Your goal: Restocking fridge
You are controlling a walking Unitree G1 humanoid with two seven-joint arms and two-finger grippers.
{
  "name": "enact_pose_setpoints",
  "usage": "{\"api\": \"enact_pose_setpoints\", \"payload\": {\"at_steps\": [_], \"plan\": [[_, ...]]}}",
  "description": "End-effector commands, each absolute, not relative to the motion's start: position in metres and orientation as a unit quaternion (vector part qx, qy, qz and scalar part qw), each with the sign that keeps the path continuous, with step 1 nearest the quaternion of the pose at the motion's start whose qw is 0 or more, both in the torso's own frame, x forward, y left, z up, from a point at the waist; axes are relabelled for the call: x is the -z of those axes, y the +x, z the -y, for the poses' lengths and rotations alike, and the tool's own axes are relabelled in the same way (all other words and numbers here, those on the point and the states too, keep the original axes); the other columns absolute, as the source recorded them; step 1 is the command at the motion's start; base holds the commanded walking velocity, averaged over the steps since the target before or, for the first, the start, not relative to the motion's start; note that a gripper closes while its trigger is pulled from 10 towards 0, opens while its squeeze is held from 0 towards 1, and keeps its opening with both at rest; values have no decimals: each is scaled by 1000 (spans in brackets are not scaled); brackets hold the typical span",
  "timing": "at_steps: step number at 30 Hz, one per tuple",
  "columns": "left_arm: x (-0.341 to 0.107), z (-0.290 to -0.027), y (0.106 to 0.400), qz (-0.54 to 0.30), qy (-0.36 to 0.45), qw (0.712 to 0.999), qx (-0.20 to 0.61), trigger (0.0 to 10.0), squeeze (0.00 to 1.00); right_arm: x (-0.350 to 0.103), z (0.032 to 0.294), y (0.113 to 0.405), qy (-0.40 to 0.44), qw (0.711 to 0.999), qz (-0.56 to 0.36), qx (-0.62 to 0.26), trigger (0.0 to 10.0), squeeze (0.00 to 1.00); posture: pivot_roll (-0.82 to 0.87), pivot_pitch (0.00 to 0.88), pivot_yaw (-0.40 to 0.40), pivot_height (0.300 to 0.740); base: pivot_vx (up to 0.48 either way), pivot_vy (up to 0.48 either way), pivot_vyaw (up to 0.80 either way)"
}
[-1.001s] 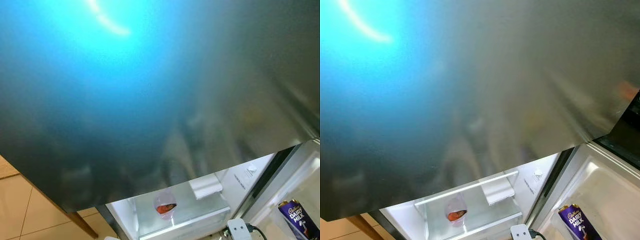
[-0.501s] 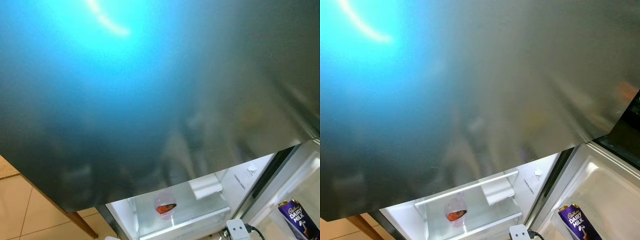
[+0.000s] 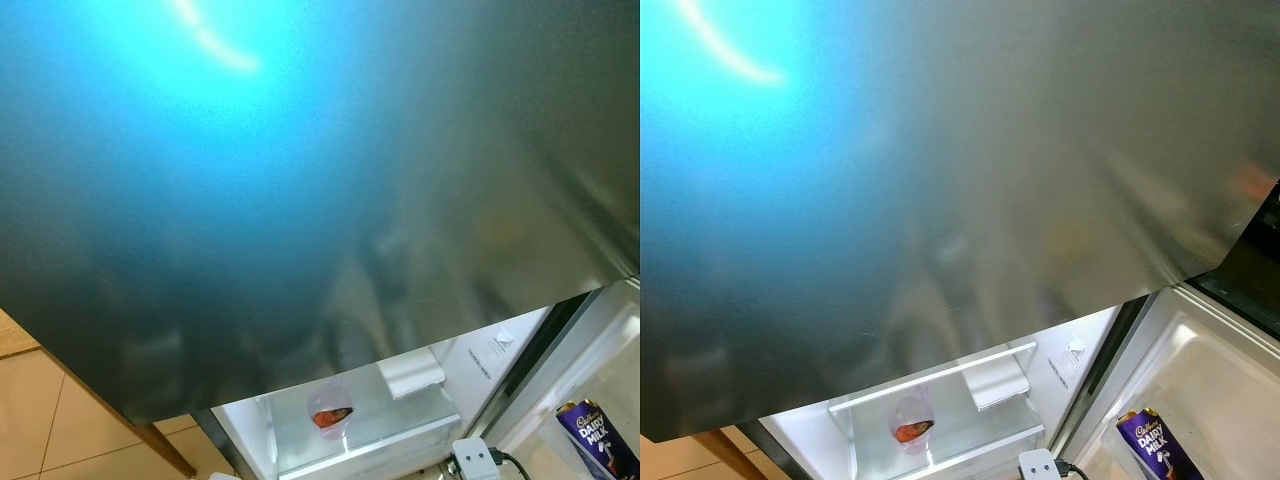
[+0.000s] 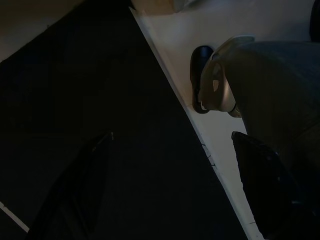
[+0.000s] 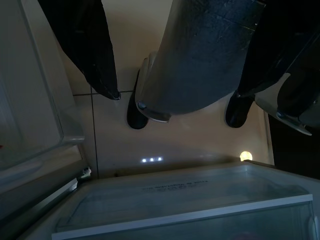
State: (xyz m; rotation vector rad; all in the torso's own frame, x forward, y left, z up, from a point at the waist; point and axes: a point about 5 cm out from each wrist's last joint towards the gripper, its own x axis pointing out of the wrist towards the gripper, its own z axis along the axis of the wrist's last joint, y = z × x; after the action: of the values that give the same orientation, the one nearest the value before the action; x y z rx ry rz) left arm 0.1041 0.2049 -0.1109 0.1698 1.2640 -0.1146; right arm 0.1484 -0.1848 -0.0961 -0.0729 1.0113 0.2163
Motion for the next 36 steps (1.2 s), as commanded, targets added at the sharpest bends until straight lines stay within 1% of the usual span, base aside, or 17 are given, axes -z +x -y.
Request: {"api": "enact_pose_setpoints", "payload": {"at_steps": [1, 18, 28, 36], "plan": [[113, -198, 102, -594, 79, 798, 68, 10000, 0, 101, 183, 139, -29, 857, -504, -105, 10000, 0, -12, 9, 8, 740, 0, 0, 0], [112, -199, 104, -592, 85, 798, 72, 10000, 0, 101, 182, 139, -34, 856, -504, -110, 10000, 0, -13, 0, 11, 740, 0, 0, 0], [111, -200, 108, -588, 90, 800, 75, 10000, 0, 101, 183, 139, -37, 859, -503, -92, 10000, 0, -9, 0, 9, 740, 0, 0, 0], [110, -200, 112, -585, 91, 802, 76, 10000, 0, 102, 182, 137, -38, 856, -506, -96, 10000, 0, -4, 1, 2, 740, 0, 0, 0]]}}
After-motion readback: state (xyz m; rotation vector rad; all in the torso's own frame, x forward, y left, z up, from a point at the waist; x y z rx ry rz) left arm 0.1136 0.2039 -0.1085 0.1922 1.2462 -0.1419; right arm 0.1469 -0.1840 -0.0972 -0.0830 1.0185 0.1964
